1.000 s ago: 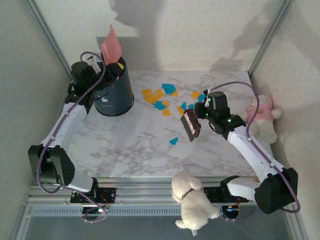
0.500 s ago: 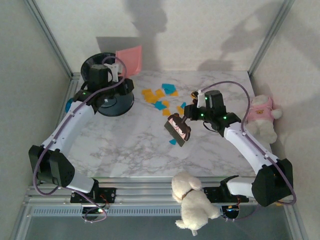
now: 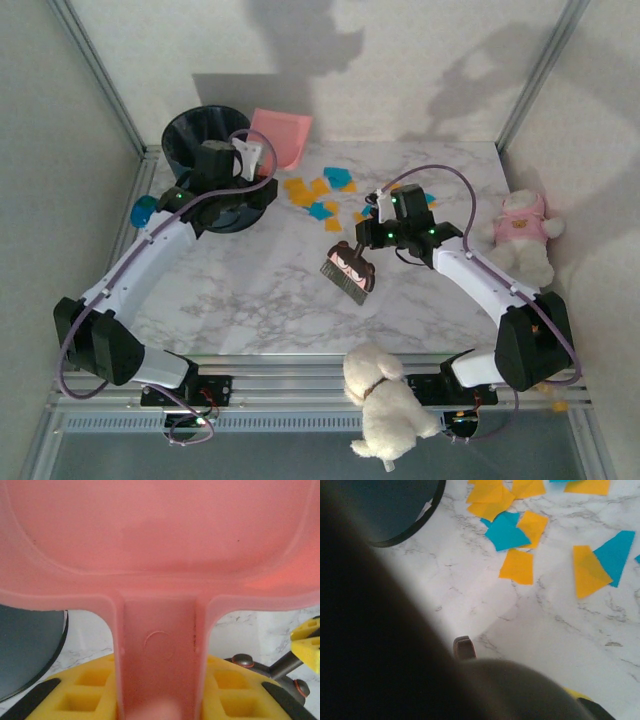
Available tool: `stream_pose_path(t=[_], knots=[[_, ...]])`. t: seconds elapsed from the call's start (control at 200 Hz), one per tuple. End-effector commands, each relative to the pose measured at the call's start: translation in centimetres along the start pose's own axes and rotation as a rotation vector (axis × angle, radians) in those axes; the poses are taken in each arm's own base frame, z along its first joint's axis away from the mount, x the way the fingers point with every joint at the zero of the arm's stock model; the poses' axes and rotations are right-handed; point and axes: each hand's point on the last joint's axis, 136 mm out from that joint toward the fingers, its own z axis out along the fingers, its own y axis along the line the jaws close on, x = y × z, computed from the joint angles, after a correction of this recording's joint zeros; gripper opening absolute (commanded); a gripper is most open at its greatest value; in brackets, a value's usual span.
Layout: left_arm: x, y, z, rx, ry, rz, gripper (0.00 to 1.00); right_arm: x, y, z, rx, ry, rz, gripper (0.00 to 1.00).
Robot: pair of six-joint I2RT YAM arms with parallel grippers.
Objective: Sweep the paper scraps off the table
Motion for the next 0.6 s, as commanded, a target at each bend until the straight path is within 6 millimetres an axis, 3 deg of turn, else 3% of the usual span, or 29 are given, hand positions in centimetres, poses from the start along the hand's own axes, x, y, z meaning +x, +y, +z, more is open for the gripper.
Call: stream_pose_path(t=[0.0,0.25,0.596], knots=[[0.4,-0.2,-0.6,-0.012,-0.001,0.053,0.0,-1.2,-2.7,-0.5,0.185,-0.052,-0.055,0.0],[1.8,-1.9,-0.2,0.039,0.024,0.127,0.0,-2.5,-7.5,-3.6,0.5,-0.14,-0.048,0.0],[3.7,-3.5,0.3,0.08,0.055,0.213,0.0,-2.6,-11.7,-6.3,0.758,-0.215,0.082,0.0]])
